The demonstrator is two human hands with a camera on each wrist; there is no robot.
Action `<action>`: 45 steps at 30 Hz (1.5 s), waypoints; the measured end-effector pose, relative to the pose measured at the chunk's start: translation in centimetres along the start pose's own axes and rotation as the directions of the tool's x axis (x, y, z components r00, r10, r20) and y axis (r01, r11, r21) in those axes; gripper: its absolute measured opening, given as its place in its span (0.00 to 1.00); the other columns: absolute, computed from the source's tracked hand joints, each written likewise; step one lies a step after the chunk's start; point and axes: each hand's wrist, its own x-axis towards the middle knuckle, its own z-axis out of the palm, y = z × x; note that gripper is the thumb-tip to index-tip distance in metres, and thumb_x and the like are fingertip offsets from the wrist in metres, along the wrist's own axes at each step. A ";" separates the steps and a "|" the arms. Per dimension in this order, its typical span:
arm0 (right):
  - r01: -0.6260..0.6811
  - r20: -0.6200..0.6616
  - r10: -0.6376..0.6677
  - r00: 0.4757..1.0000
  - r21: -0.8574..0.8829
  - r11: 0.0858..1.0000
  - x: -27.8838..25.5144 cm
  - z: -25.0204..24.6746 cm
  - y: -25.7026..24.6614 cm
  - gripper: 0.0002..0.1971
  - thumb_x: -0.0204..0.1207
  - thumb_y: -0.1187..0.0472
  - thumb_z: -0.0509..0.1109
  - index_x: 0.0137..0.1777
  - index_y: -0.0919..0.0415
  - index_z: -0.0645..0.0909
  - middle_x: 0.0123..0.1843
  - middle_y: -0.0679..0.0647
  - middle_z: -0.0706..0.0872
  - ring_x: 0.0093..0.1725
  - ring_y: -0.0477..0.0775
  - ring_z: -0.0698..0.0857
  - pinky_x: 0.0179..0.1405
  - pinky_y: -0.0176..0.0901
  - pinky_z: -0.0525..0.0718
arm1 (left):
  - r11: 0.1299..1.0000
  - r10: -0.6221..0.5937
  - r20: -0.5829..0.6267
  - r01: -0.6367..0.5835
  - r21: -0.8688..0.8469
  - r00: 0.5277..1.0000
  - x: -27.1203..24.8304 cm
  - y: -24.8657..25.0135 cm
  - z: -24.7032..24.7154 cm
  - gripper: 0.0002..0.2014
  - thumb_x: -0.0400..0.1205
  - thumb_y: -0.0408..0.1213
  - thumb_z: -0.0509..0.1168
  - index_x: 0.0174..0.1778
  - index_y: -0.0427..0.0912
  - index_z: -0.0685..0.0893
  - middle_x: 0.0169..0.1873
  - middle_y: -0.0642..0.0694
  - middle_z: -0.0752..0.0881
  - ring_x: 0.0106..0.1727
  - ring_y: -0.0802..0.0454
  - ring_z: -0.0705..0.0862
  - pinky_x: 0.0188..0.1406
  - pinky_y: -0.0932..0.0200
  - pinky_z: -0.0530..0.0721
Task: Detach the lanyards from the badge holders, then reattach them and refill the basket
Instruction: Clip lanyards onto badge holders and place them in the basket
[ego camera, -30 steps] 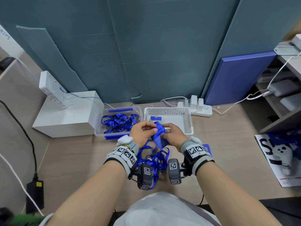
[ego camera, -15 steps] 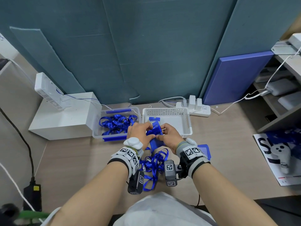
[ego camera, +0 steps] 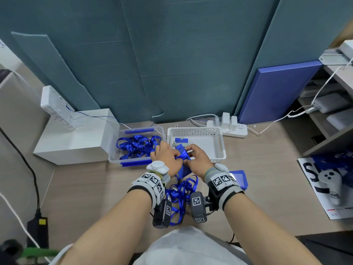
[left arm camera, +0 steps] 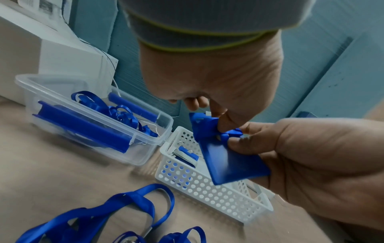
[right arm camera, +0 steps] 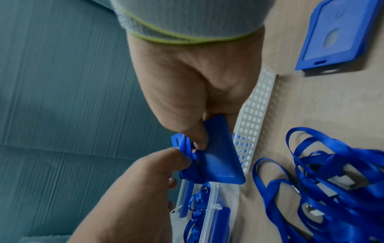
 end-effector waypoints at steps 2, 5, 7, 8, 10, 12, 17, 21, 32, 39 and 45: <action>0.022 -0.005 -0.022 1.000 -0.014 1.000 -0.2 -0.2 -0.3 0.21 0.73 0.72 0.73 0.56 0.45 0.77 0.54 0.51 0.87 0.54 0.55 0.88 0.51 0.57 0.91 | 0.998 -0.023 -0.002 0.023 -0.050 1.000 -0.2 -0.3 -0.2 0.05 0.76 0.49 0.69 0.42 0.57 0.89 0.59 0.54 0.69 0.63 0.49 0.69 0.61 0.54 0.63; 0.079 -0.039 -0.081 0.996 -0.050 0.996 -0.2 -0.7 -0.4 0.19 0.73 0.74 0.72 0.53 0.50 0.74 0.52 0.48 0.84 0.45 0.47 0.82 0.41 0.45 0.85 | 0.944 -0.054 0.152 0.100 -0.314 0.987 0.1 -0.6 -0.3 0.12 0.74 0.42 0.73 0.26 0.48 0.82 0.52 0.50 0.74 0.53 0.55 0.74 0.53 0.58 0.71; 0.135 -0.047 -0.141 0.989 -0.115 0.984 -0.2 -0.9 -0.3 0.15 0.73 0.74 0.72 0.46 0.52 0.75 0.50 0.49 0.83 0.47 0.44 0.80 0.45 0.40 0.78 | 0.846 0.002 0.240 0.126 -0.519 0.971 0.3 -0.6 -0.2 0.22 0.75 0.31 0.72 0.20 0.43 0.69 0.32 0.40 0.71 0.33 0.53 0.70 0.36 0.57 0.67; 0.160 -0.046 -0.168 0.985 -0.149 0.976 -0.1 -0.9 -0.1 0.14 0.73 0.73 0.71 0.43 0.52 0.77 0.50 0.50 0.84 0.49 0.42 0.79 0.48 0.38 0.75 | 0.827 0.014 0.260 0.135 -0.546 0.965 0.3 -0.7 -0.2 0.23 0.77 0.29 0.71 0.20 0.42 0.67 0.27 0.42 0.69 0.30 0.52 0.66 0.33 0.56 0.64; 0.166 -0.045 -0.177 0.983 -0.184 0.969 0.0 -1.0 -0.1 0.13 0.73 0.72 0.70 0.40 0.50 0.80 0.51 0.52 0.84 0.52 0.38 0.79 0.49 0.31 0.72 | 0.783 0.009 0.312 0.187 -0.593 0.950 0.2 -1.0 -0.2 0.20 0.81 0.29 0.68 0.23 0.40 0.72 0.25 0.44 0.70 0.31 0.50 0.67 0.36 0.54 0.66; 0.142 -0.040 -0.152 0.988 -0.181 0.973 0.1 -1.2 -0.2 0.12 0.72 0.71 0.70 0.40 0.51 0.84 0.53 0.53 0.83 0.54 0.40 0.80 0.52 0.27 0.73 | 0.745 0.006 0.327 0.214 -0.632 0.945 0.0 -1.4 0.0 0.14 0.84 0.31 0.66 0.30 0.37 0.77 0.30 0.41 0.72 0.35 0.48 0.70 0.40 0.52 0.67; 0.161 0.026 -0.160 0.987 -0.251 0.955 0.5 -1.6 0.5 0.09 0.72 0.63 0.78 0.35 0.49 0.85 0.48 0.48 0.82 0.48 0.45 0.81 0.50 0.38 0.77 | 0.615 -0.085 0.388 0.355 -0.705 0.918 0.1 -1.9 0.0 0.06 0.87 0.30 0.63 0.50 0.38 0.86 0.45 0.45 0.83 0.50 0.45 0.81 0.54 0.51 0.81; 0.095 -0.005 -0.100 0.995 -0.276 0.956 0.8 -1.6 1.0 0.14 0.76 0.61 0.77 0.32 0.50 0.79 0.49 0.48 0.80 0.44 0.51 0.83 0.50 0.45 0.81 | 0.694 -0.103 0.319 0.298 -0.656 0.942 0.1 -2.1 0.7 0.19 0.89 0.33 0.60 0.75 0.32 0.78 0.64 0.37 0.84 0.62 0.38 0.84 0.70 0.42 0.81; 0.181 -0.125 -0.220 0.967 -0.264 0.947 0.4 -1.6 1.2 0.06 0.73 0.70 0.71 0.38 0.60 0.80 0.56 0.52 0.81 0.54 0.51 0.83 0.54 0.27 0.77 | 0.492 -0.080 0.352 0.344 -0.800 0.933 -0.7 -1.1 0.7 0.16 0.92 0.28 0.51 0.73 0.26 0.73 0.56 0.33 0.88 0.42 0.52 0.93 0.30 0.63 0.84; 0.040 -0.140 -0.083 0.987 -0.286 0.957 0.6 -2.1 1.4 0.10 0.72 0.65 0.71 0.34 0.52 0.77 0.53 0.50 0.90 0.45 0.54 0.89 0.47 0.44 0.86 | 0.585 -0.004 0.369 0.301 -0.753 0.929 -1.4 -1.1 0.7 0.12 0.91 0.28 0.54 0.42 0.39 0.76 0.39 0.41 0.80 0.39 0.51 0.94 0.35 0.57 0.84; 0.020 -0.151 -0.066 0.986 -0.287 0.958 0.4 -2.2 1.0 0.07 0.69 0.63 0.70 0.32 0.52 0.78 0.47 0.48 0.90 0.46 0.54 0.90 0.51 0.54 0.90 | 0.700 -0.081 0.142 0.158 -0.696 0.987 -1.1 -1.3 1.0 0.06 0.84 0.27 0.67 0.54 0.33 0.88 0.45 0.48 0.82 0.25 0.58 0.87 0.21 0.66 0.79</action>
